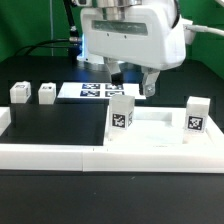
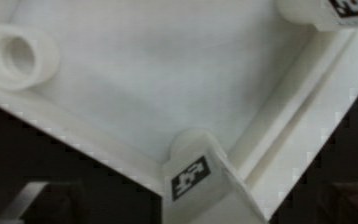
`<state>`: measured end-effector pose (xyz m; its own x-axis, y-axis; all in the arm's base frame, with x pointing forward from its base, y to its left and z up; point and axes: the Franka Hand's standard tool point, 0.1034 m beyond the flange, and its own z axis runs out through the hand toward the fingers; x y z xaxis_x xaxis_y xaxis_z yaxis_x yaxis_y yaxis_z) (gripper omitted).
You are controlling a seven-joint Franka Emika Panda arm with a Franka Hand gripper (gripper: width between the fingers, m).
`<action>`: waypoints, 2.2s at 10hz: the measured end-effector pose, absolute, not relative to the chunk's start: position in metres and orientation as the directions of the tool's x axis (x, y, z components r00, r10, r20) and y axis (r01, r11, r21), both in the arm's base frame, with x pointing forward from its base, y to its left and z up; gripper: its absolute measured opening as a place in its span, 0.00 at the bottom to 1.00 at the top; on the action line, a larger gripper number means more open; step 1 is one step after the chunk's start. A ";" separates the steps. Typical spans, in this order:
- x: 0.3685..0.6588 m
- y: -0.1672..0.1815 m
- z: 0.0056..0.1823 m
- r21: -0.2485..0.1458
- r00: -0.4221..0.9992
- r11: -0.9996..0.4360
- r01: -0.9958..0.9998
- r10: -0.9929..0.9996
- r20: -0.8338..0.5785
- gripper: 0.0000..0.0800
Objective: Assemble square table
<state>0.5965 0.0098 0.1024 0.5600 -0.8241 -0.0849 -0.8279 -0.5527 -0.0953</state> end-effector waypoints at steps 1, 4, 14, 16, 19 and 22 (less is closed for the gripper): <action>0.593 0.007 0.105 -0.096 0.698 -0.692 -0.715 -0.713 -0.060 0.81; 0.590 0.019 0.094 -0.055 0.903 -0.902 -0.428 -0.429 0.004 0.81; 0.543 -0.024 0.011 -0.020 0.970 -0.971 -0.238 -0.239 0.045 0.81; 0.542 -0.019 0.008 -0.021 0.968 -0.969 -0.247 -0.248 0.039 0.81; 0.541 -0.020 0.008 -0.020 0.967 -0.968 -0.250 -0.250 0.039 0.49; 0.541 -0.020 0.008 -0.018 0.970 -0.971 -0.239 -0.240 0.037 0.10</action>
Offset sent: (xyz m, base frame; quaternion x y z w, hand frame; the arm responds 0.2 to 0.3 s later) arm 0.0000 0.0000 0.0000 0.0000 0.0000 -0.1296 0.9916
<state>0.5406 -0.0204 0.0076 0.9702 -0.2396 0.0365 -0.2391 -0.9708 -0.0181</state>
